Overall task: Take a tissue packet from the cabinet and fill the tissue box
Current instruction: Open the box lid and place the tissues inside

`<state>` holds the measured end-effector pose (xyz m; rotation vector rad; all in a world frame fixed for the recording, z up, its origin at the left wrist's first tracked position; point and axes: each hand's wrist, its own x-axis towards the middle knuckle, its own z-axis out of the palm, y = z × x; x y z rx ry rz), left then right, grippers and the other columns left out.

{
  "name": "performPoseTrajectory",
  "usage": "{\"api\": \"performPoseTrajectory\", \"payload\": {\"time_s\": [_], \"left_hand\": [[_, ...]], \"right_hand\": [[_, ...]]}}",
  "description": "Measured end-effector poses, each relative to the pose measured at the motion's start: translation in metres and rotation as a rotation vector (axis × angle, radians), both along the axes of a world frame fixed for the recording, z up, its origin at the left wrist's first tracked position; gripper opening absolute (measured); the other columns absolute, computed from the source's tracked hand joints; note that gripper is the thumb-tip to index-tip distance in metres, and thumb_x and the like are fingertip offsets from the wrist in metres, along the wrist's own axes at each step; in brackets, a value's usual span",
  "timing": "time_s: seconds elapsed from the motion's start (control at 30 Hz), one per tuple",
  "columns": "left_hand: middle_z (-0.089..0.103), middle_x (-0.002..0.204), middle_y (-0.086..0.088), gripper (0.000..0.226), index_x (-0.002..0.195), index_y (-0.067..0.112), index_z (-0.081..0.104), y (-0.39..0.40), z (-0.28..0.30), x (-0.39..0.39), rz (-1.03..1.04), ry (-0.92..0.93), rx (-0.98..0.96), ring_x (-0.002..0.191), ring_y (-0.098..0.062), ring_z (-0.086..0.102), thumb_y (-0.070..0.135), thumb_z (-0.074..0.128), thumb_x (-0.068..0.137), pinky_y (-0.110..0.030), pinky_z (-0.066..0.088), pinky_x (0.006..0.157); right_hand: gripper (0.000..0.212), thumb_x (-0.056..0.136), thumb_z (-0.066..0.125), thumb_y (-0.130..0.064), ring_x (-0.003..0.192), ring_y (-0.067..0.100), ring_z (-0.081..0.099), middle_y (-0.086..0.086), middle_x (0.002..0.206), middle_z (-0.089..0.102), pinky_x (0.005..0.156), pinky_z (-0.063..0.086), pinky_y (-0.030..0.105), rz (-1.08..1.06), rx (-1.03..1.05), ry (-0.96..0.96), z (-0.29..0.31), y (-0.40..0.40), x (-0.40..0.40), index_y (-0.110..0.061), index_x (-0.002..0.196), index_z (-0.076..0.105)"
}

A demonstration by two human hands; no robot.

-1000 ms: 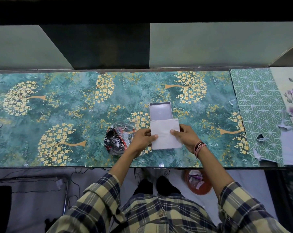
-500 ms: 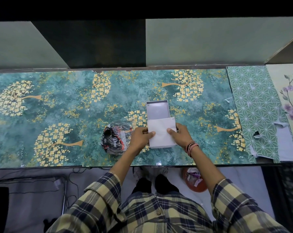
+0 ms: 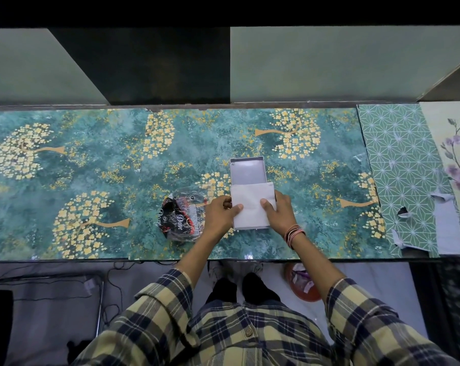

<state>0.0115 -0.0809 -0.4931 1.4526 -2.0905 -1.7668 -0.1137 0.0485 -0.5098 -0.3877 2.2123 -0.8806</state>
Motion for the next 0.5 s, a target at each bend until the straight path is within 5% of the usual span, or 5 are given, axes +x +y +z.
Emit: {"api": "performPoseTrajectory", "payload": {"time_s": [0.1,0.2,0.33,0.5], "left_hand": [[0.063,0.107,-0.005,0.040,0.123,0.003,0.064,-0.002,-0.002,0.002,-0.017,-0.022,-0.057,0.093,-0.024,0.062,0.024,0.076,0.091,-0.026,0.046,0.069],[0.061,0.118,-0.010,0.042,0.125,0.006,0.062,-0.008,-0.005,0.005,-0.090,-0.014,-0.239,0.099,-0.027,0.059,0.024,0.076,0.090,-0.034,0.046,0.078],[0.066,0.125,-0.011,0.033,0.123,0.006,0.068,-0.012,0.001,0.005,-0.417,0.131,-0.584,0.117,-0.028,0.058,0.017,0.073,0.092,-0.038,0.048,0.097],[0.067,0.132,-0.021,0.037,0.118,0.000,0.072,-0.001,-0.008,0.001,-0.733,0.050,-0.711,0.124,-0.040,0.062,0.019,0.077,0.087,-0.048,0.050,0.102]], "right_hand": [[0.049,0.097,0.059,-0.038,0.123,0.032,0.049,0.017,0.130,0.055,0.097,0.045,0.041,0.027,-0.003,0.016,0.006,0.002,-0.005,-0.009,0.135,0.051],[0.065,0.097,0.060,-0.038,0.135,0.037,0.041,0.020,0.146,0.045,0.112,0.035,0.051,0.123,0.050,0.138,0.012,0.009,-0.016,-0.006,0.148,0.039],[0.045,0.093,0.065,-0.023,0.131,0.040,0.043,0.012,0.138,0.055,0.107,0.033,0.046,0.406,0.066,0.404,0.023,0.015,-0.029,-0.013,0.136,0.057],[0.043,0.091,0.069,-0.024,0.131,0.032,0.045,0.009,0.137,0.059,0.110,0.035,0.041,0.693,0.178,0.420,0.031,0.004,-0.025,-0.015,0.133,0.064]]}}
